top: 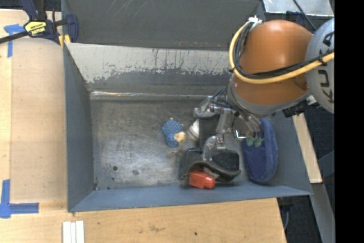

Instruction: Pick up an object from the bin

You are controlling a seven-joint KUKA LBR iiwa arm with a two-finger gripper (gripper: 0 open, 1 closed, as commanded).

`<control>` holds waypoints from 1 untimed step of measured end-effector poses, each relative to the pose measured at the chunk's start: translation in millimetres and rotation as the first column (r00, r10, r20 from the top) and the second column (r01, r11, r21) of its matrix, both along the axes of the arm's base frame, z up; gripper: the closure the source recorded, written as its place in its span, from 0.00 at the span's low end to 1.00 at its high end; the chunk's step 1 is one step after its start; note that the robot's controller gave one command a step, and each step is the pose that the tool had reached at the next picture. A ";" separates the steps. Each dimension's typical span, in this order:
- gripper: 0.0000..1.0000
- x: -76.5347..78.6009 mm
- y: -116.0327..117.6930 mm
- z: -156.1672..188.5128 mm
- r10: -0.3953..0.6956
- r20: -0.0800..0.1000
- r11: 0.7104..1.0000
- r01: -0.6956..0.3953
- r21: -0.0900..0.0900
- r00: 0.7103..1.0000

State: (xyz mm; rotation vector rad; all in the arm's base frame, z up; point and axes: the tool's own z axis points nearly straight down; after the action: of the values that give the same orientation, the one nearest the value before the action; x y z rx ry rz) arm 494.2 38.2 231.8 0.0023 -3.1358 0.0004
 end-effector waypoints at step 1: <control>0.00 59.1 -10.7 -138.9 -0.226 0.009 0.974 0.226 0.002 0.974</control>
Offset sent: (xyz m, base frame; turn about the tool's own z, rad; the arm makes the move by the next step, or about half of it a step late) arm 0.0574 -0.0107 -0.1377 0.2268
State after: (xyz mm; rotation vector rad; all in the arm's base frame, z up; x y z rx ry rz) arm 553.2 27.5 92.9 -0.3552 -3.1245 -0.0027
